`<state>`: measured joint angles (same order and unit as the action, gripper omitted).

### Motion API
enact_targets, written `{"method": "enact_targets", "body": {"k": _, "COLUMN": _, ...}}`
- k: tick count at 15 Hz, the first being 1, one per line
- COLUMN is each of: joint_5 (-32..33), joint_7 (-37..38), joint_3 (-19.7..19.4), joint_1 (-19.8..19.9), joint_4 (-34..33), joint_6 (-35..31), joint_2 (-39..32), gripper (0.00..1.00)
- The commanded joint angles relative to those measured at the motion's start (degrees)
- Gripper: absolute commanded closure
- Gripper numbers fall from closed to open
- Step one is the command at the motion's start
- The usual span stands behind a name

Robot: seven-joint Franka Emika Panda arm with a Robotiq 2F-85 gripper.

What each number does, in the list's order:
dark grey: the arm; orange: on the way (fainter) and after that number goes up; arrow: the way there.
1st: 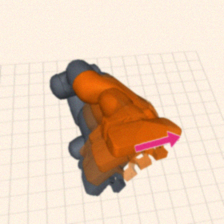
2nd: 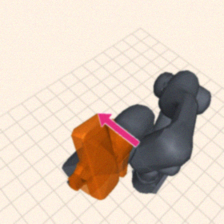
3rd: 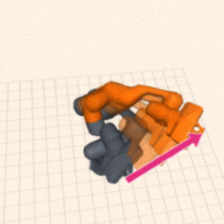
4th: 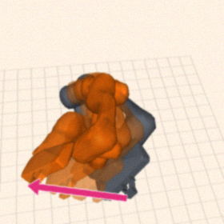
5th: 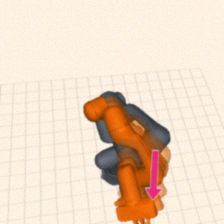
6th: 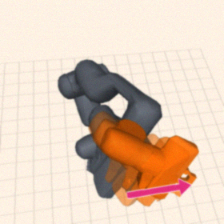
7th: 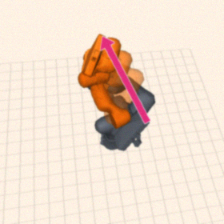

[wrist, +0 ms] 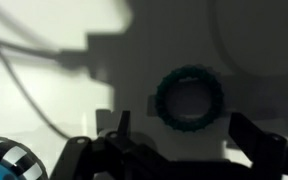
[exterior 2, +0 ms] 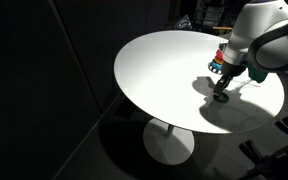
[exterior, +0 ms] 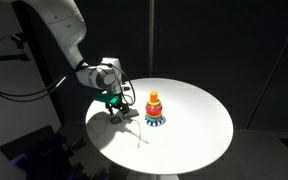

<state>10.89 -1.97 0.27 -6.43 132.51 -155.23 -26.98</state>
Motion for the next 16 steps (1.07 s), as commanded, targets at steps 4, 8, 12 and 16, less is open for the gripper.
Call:
{"method": "enact_targets", "body": {"k": 4, "joint_5": 1.2, "joint_7": 2.8, "joint_3": -1.1, "joint_1": -2.9, "joint_4": -1.9, "joint_6": -1.6, "joint_2": -2.1, "gripper": 0.00}}
{"method": "enact_targets", "body": {"k": 8, "joint_5": 1.5, "joint_7": 3.8, "joint_3": -1.9, "joint_1": -4.1, "joint_4": -1.4, "joint_6": -1.7, "joint_2": -2.0, "gripper": 0.00}}
{"method": "enact_targets", "body": {"k": 12, "joint_5": 1.5, "joint_7": 4.6, "joint_3": -2.6, "joint_1": -4.6, "joint_4": -1.1, "joint_6": -2.0, "joint_2": -2.2, "gripper": 0.00}}
{"method": "enact_targets", "body": {"k": 16, "joint_5": 1.1, "joint_7": 5.3, "joint_3": -2.7, "joint_1": -4.7, "joint_4": -1.1, "joint_6": -2.4, "joint_2": -3.0, "gripper": 0.00}}
